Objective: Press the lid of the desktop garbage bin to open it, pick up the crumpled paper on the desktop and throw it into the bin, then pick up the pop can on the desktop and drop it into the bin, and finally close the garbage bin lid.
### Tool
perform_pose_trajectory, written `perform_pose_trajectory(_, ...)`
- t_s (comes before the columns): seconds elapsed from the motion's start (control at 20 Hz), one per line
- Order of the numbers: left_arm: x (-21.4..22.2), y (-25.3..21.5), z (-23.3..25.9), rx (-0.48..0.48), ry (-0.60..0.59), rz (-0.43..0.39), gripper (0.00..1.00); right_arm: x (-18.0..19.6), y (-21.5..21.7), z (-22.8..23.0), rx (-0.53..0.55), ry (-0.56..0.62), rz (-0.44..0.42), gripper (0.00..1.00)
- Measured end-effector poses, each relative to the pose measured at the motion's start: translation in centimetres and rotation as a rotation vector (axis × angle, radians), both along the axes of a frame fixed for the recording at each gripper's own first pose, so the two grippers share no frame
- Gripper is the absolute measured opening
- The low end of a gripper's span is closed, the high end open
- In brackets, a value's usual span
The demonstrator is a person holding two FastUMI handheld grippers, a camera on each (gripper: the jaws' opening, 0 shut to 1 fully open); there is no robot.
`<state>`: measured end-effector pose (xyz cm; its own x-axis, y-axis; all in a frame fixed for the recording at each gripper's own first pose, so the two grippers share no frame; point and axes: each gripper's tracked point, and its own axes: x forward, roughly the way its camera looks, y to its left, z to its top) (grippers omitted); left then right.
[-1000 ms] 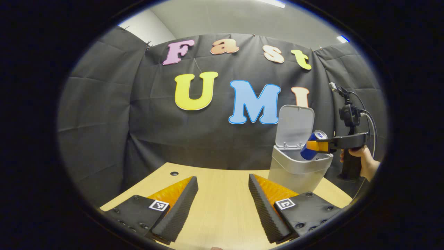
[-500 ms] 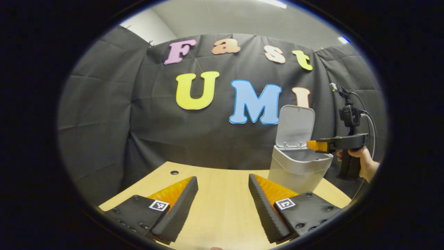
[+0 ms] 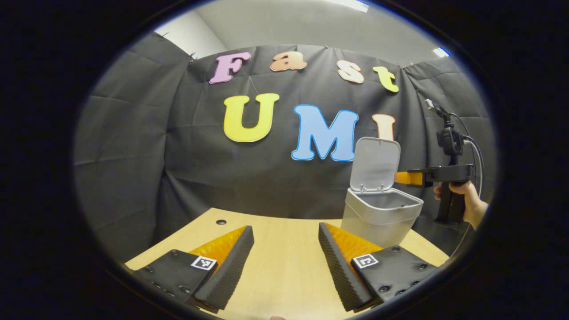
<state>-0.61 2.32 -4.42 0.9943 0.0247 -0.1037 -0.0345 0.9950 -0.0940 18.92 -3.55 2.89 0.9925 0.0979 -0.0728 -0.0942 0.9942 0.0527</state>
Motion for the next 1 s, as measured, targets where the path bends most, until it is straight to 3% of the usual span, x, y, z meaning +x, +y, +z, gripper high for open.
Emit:
perform_pose_trajectory(0.9, -0.9, 2.8, 0.8, -0.001, -0.011, 0.049, 0.96, 3.5, 0.3, 10.8, 0.043, -0.165, -0.035, 0.89)
perform_pose_trajectory(0.95, -0.9, 2.9, 0.9, 0.0, -0.011, 0.053, 0.96, 3.7, 0.3, 11.0, 0.049, -0.172, -0.034, 0.92)
perform_pose_trajectory(1.0, -0.9, 3.0, 1.0, 0.0, -0.011, 0.055, 0.95, 3.9, 0.4, 11.3, 0.054, -0.176, -0.036, 1.0)
